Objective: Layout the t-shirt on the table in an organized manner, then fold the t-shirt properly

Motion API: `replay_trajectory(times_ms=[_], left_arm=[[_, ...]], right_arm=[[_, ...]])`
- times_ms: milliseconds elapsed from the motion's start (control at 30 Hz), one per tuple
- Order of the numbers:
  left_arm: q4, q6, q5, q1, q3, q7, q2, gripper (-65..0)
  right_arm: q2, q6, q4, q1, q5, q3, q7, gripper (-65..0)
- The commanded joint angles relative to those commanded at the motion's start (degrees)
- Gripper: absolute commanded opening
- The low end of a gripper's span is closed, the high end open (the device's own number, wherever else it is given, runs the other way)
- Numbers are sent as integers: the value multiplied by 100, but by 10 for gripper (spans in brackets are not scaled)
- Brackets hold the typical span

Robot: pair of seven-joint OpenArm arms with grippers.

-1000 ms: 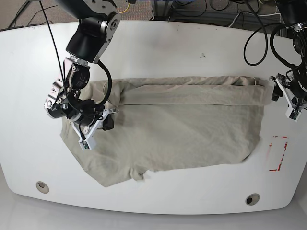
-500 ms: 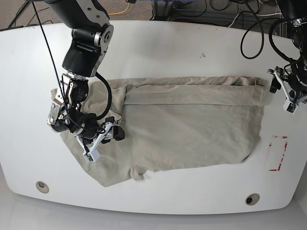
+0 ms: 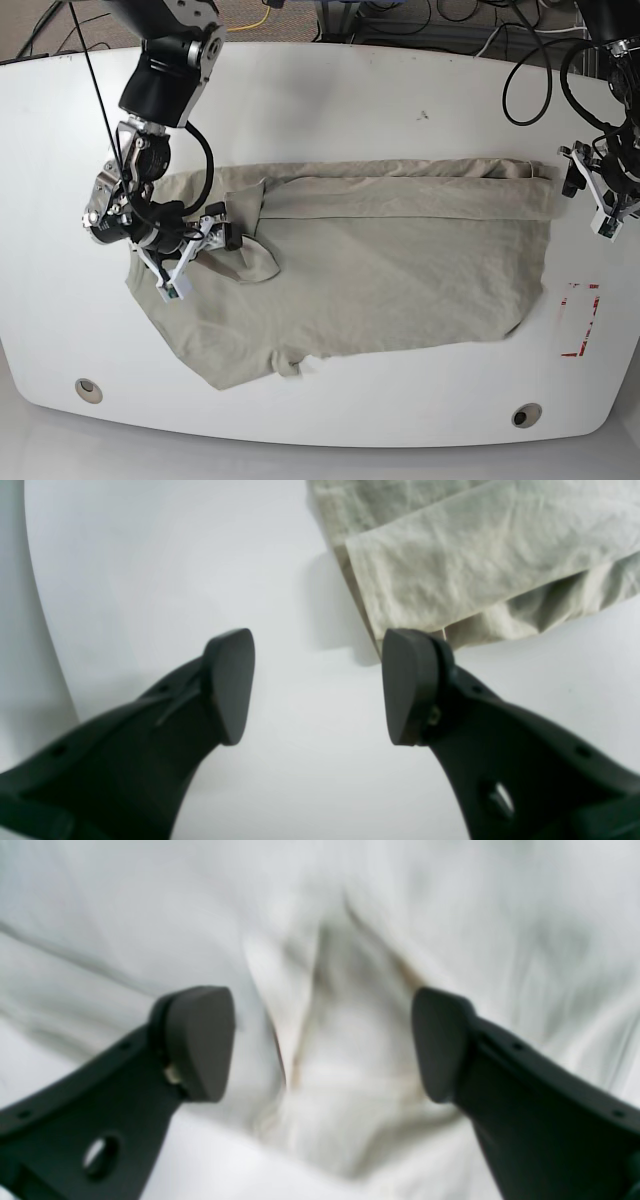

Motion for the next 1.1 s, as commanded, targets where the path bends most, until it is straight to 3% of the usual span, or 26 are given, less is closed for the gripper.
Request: replay_trajectory(times_ms=[267,800,933,1100], left_arm=[[-26,0,0,-18,9,-9,0,-272],[-18,0,0,9,9,-9,149,-272],[-26,0,0,18,9,-9,149,-272],[-26,0,0,18,9,-9,149,-272]], right_arm=[[-202,0,404,-721,0,0,-79,-157],[-422,0,396,-853,-9,-273,-35,-170],[-484,0,396,-844,-9,-273,-26,-293],[-501,0,387,-844,0,-290,158,-547]])
